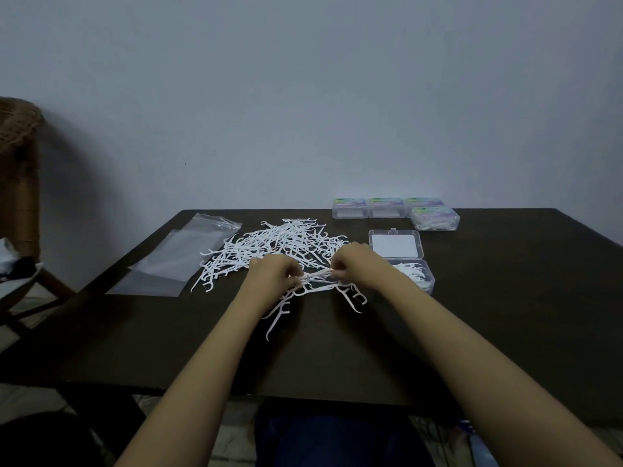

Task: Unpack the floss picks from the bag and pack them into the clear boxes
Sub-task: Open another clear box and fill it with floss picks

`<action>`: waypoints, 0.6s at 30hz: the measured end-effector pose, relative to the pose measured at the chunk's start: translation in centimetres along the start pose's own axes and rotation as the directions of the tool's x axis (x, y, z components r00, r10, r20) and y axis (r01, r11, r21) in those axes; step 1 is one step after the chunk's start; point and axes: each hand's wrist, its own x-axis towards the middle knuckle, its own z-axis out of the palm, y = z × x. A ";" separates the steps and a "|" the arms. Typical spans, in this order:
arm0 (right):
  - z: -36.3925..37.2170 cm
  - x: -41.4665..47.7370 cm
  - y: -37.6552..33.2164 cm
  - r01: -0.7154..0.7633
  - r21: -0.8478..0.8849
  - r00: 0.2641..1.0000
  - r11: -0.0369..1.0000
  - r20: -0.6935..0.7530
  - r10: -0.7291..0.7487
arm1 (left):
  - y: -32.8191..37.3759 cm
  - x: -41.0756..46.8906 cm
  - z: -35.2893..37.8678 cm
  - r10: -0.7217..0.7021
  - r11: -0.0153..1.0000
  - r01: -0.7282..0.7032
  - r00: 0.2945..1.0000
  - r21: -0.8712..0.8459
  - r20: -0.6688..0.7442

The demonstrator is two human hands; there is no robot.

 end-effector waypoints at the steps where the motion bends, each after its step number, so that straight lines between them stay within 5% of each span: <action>1: -0.3 -0.1 0.2 -0.008 0.042 1.000 0.999 0.002 0.008 | 0.0 0.0 -0.1 0.007 0.999 -0.008 1.000 -0.045 -0.012; 10: -3.7 -3.1 2.3 -0.022 0.450 0.994 0.893 -0.089 0.070 | 2.1 0.4 -1.4 -0.004 0.923 -0.039 0.994 -0.384 -0.112; 18: -5.1 -6.5 6.4 -0.102 0.620 0.953 0.778 -0.164 0.256 | 6.8 1.9 -0.4 -0.006 0.854 -0.062 0.992 -0.516 -0.129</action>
